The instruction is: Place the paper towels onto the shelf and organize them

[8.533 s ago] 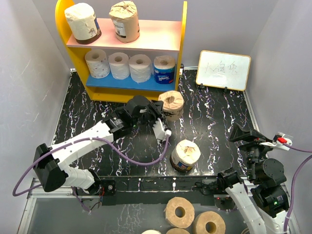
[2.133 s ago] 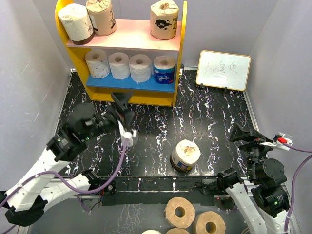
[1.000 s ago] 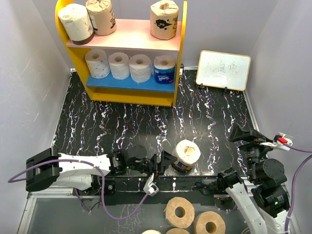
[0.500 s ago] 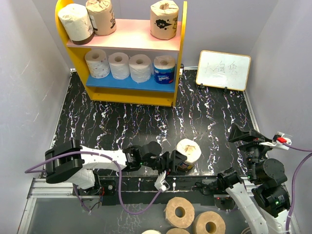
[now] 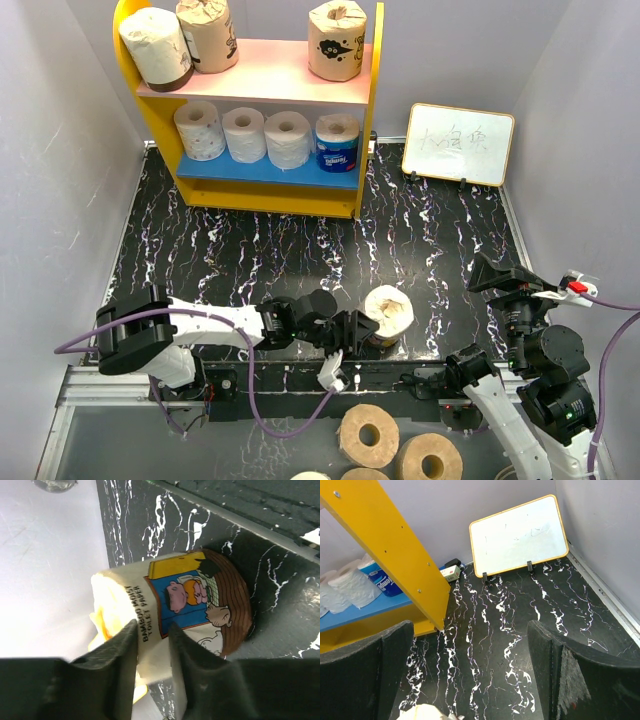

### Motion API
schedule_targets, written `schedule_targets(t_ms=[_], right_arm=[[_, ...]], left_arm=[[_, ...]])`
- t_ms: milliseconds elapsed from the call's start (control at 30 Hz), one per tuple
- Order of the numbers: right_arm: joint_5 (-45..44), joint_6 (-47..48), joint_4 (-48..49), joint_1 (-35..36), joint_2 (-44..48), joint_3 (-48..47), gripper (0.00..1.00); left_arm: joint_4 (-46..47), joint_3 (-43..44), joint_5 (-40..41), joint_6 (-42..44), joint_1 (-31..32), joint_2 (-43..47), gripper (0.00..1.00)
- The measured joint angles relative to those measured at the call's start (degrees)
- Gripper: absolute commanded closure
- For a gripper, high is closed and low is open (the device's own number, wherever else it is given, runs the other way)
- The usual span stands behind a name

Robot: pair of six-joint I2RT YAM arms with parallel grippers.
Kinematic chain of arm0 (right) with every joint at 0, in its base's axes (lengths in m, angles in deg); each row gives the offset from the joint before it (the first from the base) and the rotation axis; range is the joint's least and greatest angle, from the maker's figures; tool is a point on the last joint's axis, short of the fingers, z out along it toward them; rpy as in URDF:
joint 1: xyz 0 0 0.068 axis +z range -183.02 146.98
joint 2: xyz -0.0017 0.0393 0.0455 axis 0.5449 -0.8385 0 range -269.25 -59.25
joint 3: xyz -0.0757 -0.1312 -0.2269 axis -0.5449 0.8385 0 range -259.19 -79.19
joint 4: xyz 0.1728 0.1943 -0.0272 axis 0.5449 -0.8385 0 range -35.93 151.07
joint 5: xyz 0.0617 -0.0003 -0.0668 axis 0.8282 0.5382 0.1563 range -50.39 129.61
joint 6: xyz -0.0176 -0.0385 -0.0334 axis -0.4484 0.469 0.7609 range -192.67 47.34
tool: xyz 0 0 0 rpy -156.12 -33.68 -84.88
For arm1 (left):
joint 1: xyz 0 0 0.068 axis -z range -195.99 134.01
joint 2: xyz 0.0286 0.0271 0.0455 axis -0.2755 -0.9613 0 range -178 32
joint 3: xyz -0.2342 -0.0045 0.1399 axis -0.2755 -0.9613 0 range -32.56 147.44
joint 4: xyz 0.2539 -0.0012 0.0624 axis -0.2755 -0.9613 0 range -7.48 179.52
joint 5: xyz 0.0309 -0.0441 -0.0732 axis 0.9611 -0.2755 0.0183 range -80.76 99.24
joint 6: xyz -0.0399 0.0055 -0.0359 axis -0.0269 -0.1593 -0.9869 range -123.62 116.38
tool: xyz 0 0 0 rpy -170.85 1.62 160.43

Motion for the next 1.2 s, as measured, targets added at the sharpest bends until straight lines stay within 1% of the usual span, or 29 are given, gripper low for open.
schedule_targets(t_ms=[33, 67, 100, 133, 167, 200, 400, 500, 567, 667, 700, 733, 767, 967, 1000, 1067, 1133, 1200], right_arm=[[0.0, 0.0, 0.0, 0.0, 0.0, 0.0, 0.05], [-0.1, 0.0, 0.0, 0.0, 0.0, 0.0, 0.05], [-0.2, 0.0, 0.0, 0.0, 0.0, 0.0, 0.05], [-0.2, 0.0, 0.0, 0.0, 0.0, 0.0, 0.04], [-0.2, 0.0, 0.0, 0.0, 0.0, 0.0, 0.05], [-0.2, 0.0, 0.0, 0.0, 0.0, 0.0, 0.05], [-0.2, 0.0, 0.0, 0.1, 0.0, 0.0, 0.05], [-0.2, 0.0, 0.0, 0.1, 0.0, 0.0, 0.04], [-0.2, 0.0, 0.0, 0.3, 0.0, 0.0, 0.04], [-0.2, 0.0, 0.0, 0.3, 0.0, 0.0, 0.04], [-0.2, 0.0, -0.1, 0.3, 0.0, 0.0, 0.04], [-0.2, 0.0, -0.1, 0.3, 0.0, 0.0, 0.04], [-0.2, 0.0, -0.1, 0.4, 0.0, 0.0, 0.04], [-0.4, 0.0, -0.1, 0.4, 0.0, 0.0, 0.04], [-0.4, 0.0, -0.1, 0.5, 0.0, 0.0, 0.04], [-0.4, -0.1, -0.2, 0.5, 0.0, 0.0, 0.04], [-0.4, -0.1, -0.2, 0.7, 0.0, 0.0, 0.04], [-0.4, -0.1, -0.3, 0.8, 0.0, 0.0, 0.04]], left_arm=[[-0.1, 0.5, 0.1, 0.1, 0.0, 0.0, 0.87], [-0.2, 0.9, 0.3, 0.2, 0.0, 0.0, 0.83], [-0.1, 1.1, 0.5, 0.4, 0.0, 0.0, 0.76], [-0.1, 1.1, 0.7, 0.6, 0.0, 0.0, 0.61], [-0.1, 1.1, 0.8, 0.8, -0.1, 0.0, 0.53], [-0.3, 1.1, 0.9, 0.6, -0.2, -0.1, 0.48], [-0.5, 0.8, 0.9, 1.4, -0.3, -1.4, 0.34], [-0.5, 0.8, 0.9, 2.0, -0.3, -1.8, 0.32], [-0.9, 1.0, 1.0, 2.7, -0.3, -2.2, 0.28], [-2.3, 2.8, 1.4, 3.9, -0.3, -3.3, 0.25], [-2.9, 3.8, 1.6, 4.2, -0.3, -4.0, 0.19], [-3.6, 5.0, 1.8, 4.5, -0.3, -4.7, 0.07], [-4.3, 6.3, 2.2, 4.6, -0.3, -5.5, 0.02], [-9.3, 14.5, 4.4, 4.0, -0.3, -9.5, 0.01], [-9.9, 15.5, 4.7, 4.0, -0.3, -9.8, 0.03], [-11.2, 17.0, 5.2, 3.9, -0.3, -10.2, 0.13], [-13.0, 18.4, 5.9, 4.1, -0.2, -10.5, 0.28], [-14.9, 19.2, 6.6, 4.3, -0.1, -10.5, 0.4]])
